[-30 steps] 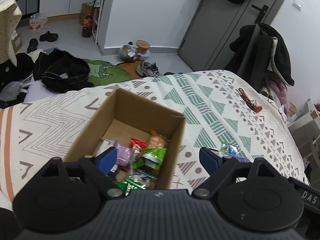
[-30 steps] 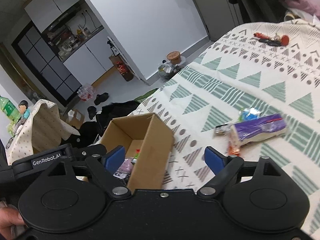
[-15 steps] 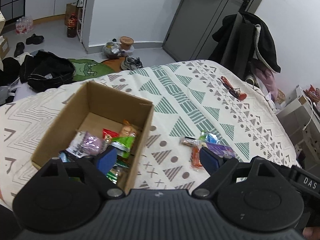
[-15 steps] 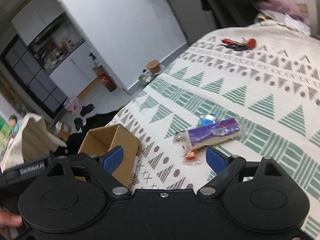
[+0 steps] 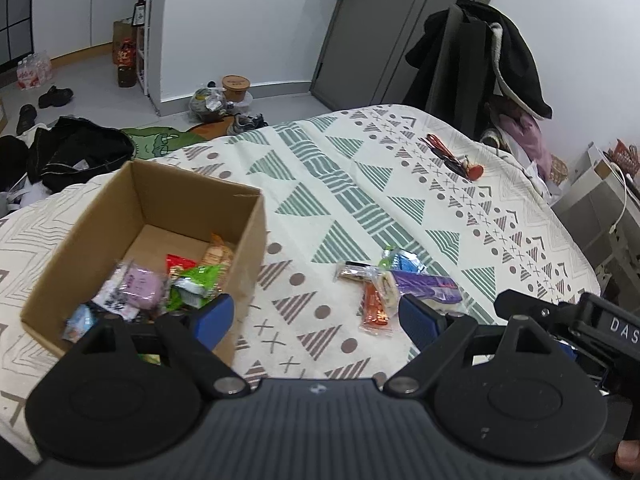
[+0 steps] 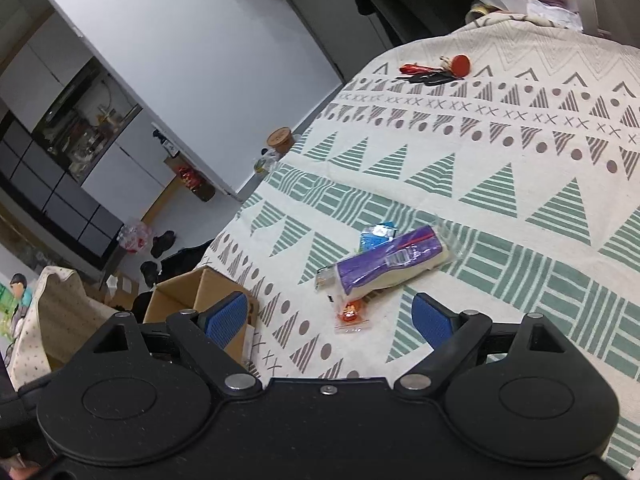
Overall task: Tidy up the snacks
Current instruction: 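Move the left tool toward the orange packet while the right approaches the purple bar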
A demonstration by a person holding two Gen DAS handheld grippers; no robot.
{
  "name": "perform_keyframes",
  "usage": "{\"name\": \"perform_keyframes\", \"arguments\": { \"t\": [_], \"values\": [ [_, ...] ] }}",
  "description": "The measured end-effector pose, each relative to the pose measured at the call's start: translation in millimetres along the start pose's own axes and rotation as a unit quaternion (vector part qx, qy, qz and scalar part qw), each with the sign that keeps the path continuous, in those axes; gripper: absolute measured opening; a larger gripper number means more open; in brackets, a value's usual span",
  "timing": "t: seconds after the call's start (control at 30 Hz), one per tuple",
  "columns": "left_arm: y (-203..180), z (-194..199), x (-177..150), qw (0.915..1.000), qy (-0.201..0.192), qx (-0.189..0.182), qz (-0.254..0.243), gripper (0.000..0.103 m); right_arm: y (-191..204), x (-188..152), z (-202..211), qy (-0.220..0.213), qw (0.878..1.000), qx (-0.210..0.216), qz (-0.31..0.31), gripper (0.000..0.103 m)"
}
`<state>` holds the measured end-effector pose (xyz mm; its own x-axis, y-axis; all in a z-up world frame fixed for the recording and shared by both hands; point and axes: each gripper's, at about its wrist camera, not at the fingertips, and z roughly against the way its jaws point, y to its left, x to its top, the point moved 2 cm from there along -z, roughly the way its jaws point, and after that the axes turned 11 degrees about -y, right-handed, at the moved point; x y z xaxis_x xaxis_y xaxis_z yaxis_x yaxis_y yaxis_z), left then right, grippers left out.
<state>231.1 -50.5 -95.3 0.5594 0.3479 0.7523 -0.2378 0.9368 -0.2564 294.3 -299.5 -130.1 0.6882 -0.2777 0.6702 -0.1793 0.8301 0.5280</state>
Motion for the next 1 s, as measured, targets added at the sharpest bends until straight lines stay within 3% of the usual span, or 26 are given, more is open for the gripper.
{"name": "perform_keyframes", "arguments": {
  "t": [0.2,0.33,0.4,0.53,0.7,0.8,1.0],
  "values": [
    [-18,-17,-5,0.9998,0.006,-0.018,-0.007,0.085,-9,5,-5,-0.003,1.000,-0.007,-0.015,0.089],
    [-28,-31,-7,0.9994,0.006,-0.029,-0.017,0.075,-18,9,-10,-0.006,0.999,-0.018,-0.029,0.087],
    [-31,-40,-9,0.9992,0.013,-0.034,-0.015,0.067,-23,9,-15,-0.003,0.999,-0.022,-0.038,0.083],
    [-34,-56,-14,0.9989,0.021,-0.041,-0.012,0.060,-31,8,-26,0.005,0.998,-0.030,-0.050,0.079],
    [-32,-73,-21,0.9984,0.032,-0.047,-0.004,0.050,-35,4,-38,0.014,0.998,-0.031,-0.058,0.063],
    [-30,-83,-24,0.9979,0.037,-0.053,0.000,0.042,-38,2,-47,0.022,0.997,-0.036,-0.063,0.062],
    [-25,-103,-27,0.9970,0.046,-0.062,0.007,0.041,-42,-1,-62,0.028,0.996,-0.046,-0.073,0.062]
  ]
}}
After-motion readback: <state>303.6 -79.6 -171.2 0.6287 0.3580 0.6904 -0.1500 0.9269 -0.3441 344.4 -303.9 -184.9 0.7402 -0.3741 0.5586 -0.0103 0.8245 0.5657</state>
